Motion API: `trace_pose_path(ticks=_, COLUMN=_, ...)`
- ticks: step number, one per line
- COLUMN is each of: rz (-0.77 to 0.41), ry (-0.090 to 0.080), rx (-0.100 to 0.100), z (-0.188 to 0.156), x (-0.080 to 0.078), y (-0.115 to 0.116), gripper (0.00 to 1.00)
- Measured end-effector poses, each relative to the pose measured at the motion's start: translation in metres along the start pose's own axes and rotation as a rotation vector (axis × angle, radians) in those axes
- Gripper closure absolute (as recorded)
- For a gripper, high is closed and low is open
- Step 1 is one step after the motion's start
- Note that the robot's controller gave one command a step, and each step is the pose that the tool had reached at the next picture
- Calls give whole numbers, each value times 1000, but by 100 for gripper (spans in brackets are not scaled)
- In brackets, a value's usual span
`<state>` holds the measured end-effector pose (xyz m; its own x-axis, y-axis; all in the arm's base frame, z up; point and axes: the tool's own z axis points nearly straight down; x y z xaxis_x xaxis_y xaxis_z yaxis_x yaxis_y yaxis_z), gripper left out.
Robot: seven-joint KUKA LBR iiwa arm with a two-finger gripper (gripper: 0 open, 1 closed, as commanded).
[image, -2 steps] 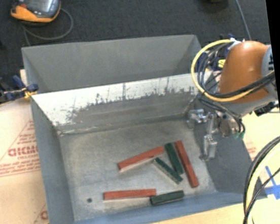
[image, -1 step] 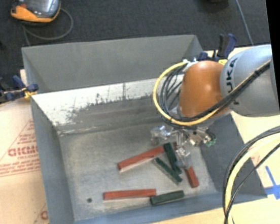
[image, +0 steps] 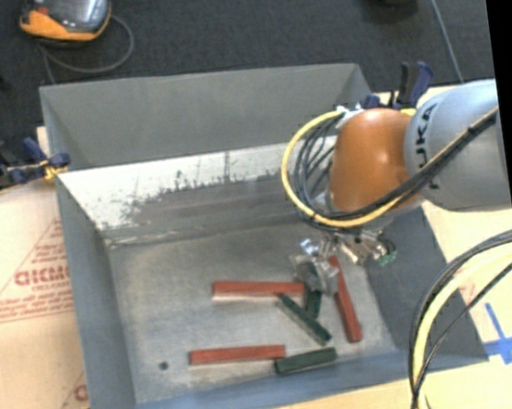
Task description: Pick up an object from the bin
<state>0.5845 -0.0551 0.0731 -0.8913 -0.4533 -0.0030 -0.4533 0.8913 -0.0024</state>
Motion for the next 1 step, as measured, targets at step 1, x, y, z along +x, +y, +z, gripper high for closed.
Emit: trace_pose_path(ticks=1, rz=0, ry=-2, rx=1, z=1, x=0, y=0, gripper=0)
